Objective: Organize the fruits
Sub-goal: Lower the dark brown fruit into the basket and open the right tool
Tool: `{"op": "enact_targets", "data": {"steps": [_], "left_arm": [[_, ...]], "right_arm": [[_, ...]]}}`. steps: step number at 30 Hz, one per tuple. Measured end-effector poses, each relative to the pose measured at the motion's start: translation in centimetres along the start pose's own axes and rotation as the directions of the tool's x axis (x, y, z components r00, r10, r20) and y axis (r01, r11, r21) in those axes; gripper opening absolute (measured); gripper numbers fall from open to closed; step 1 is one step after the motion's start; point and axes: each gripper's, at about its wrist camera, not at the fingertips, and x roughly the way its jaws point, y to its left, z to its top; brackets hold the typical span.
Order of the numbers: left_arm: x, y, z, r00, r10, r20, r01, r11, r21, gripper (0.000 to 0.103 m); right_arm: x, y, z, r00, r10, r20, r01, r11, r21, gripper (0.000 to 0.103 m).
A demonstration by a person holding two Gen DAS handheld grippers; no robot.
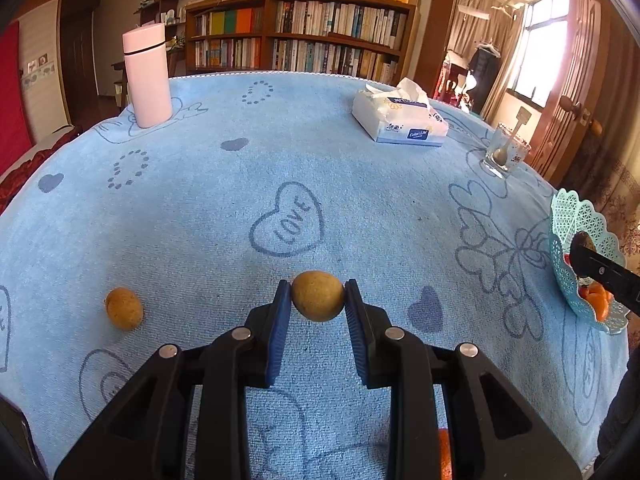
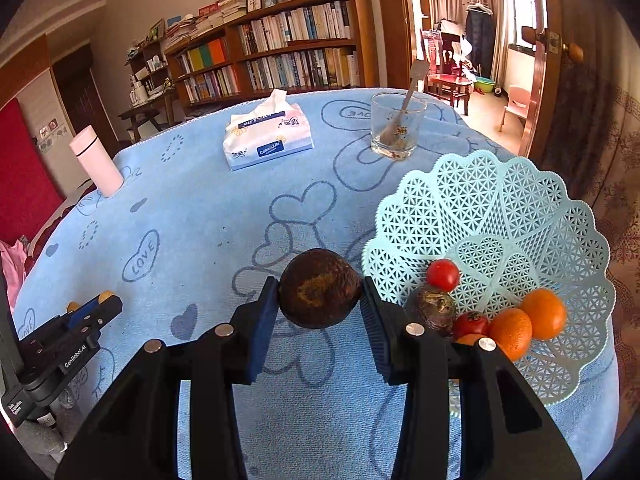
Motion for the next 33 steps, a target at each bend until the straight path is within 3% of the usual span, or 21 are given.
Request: {"op": "enact_targets", "data": {"steps": [10,21,23,26,33], "left_arm": [[-0.3,-0.9,0.1,1.0,0.023,0.003,-0.023,0.999,0.023,0.028],[-1.0,-2.8,-0.2,0.999,0.038,0.008,-0.039,0.997,0.061,0.028],[-1.1,-3.1,-0.2,0.999,0.039,0.008,-0.04,0.997,0.068,0.028],[-1.3,-3.7,-0.2,0.999,0.039,0.009,-0.04,0.996,0.076,0.028],[-1.9,-5.5,0.0,1.0,0.023,0.018,-0.025,0.994,0.106,0.028]], "right_arm": [[-1.2,-6.3,0.4,0.993,-0.115,0.029,0.111,0.987,0.119,0.043],[-1.4,-9.9,0.2,0.988,-0.153,0.031,0.145,0.973,0.18,0.043],[-1.6,-10.3,0.1,0.988,-0.151,0.036,0.142,0.971,0.194,0.046],[-2.2,-11.0,-0.1,0.987,-0.154,0.054,0.139,0.965,0.22,0.058],[-3.6,-12.4,-0.6,0.985,-0.154,0.081,0.129,0.959,0.251,0.059]]}}
